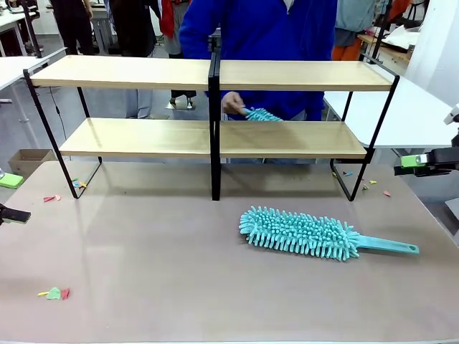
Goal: Clean the shelves.
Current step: Place the Duster on the table.
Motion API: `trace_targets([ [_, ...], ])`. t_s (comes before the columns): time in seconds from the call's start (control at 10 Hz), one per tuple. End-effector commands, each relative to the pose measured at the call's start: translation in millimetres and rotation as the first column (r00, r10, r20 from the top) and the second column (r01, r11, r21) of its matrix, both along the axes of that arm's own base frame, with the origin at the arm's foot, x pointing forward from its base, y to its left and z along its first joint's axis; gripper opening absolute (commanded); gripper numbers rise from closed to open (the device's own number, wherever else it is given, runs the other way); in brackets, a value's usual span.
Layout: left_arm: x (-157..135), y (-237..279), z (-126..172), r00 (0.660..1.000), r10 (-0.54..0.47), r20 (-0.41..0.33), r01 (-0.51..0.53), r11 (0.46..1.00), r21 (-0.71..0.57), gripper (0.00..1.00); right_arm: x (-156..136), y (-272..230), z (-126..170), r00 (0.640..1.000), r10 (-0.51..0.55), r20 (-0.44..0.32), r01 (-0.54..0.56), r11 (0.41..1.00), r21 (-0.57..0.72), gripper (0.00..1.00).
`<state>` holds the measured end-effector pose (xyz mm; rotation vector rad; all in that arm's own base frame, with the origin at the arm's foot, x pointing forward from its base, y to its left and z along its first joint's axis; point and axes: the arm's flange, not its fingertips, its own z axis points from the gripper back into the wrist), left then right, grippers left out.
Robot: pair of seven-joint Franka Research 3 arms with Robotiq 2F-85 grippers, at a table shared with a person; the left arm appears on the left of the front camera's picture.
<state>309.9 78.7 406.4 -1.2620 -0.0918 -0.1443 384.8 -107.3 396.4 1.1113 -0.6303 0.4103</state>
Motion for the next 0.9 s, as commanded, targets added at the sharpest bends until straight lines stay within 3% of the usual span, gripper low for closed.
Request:
trace_targets([
  [0.0, -3.1, 0.7, 1.3, 1.0, -0.01, 0.001, 0.01, 1.0, -0.007, 1.0, 2.9, 0.2, 2.4, 1.0, -0.011, -0.011, 0.011, 1.0, -0.016, 1.0],
  [0.8, -3.1, 0.7, 1.3, 1.0, -0.01, 0.001, 0.01, 1.0, -0.007, 1.0, 2.9, 0.2, 2.4, 1.0, -0.011, -0.011, 0.011, 1.0, -0.016, 1.0],
])
